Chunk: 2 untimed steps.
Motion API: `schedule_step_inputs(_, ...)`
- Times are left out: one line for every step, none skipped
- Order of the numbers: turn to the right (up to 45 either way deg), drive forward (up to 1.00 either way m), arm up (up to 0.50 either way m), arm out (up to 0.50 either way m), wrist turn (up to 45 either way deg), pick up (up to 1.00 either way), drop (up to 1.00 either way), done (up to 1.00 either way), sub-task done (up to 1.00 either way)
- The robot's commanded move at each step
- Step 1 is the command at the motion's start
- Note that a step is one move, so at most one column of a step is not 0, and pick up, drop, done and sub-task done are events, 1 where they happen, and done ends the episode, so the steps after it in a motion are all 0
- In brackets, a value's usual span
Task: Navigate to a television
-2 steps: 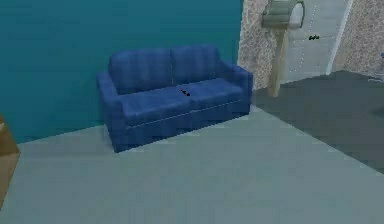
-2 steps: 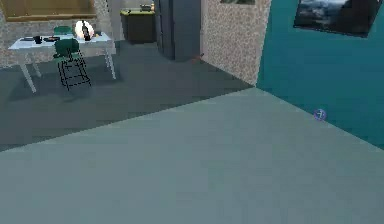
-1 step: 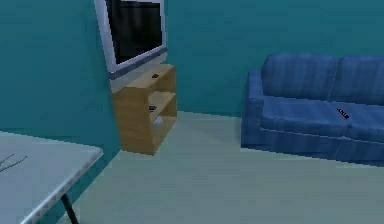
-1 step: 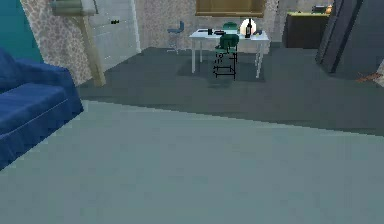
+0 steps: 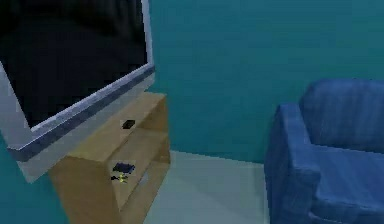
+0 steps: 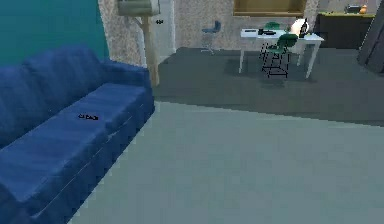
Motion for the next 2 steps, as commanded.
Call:
schedule_step_inputs(-21.0,0.00,0.00,0.00,0.0,0.00,0.00,0.00,0.00)
schedule_step_inputs(0.0,0.00,0.00,0.00,0.0,0.00,0.00,1.00,0.00)
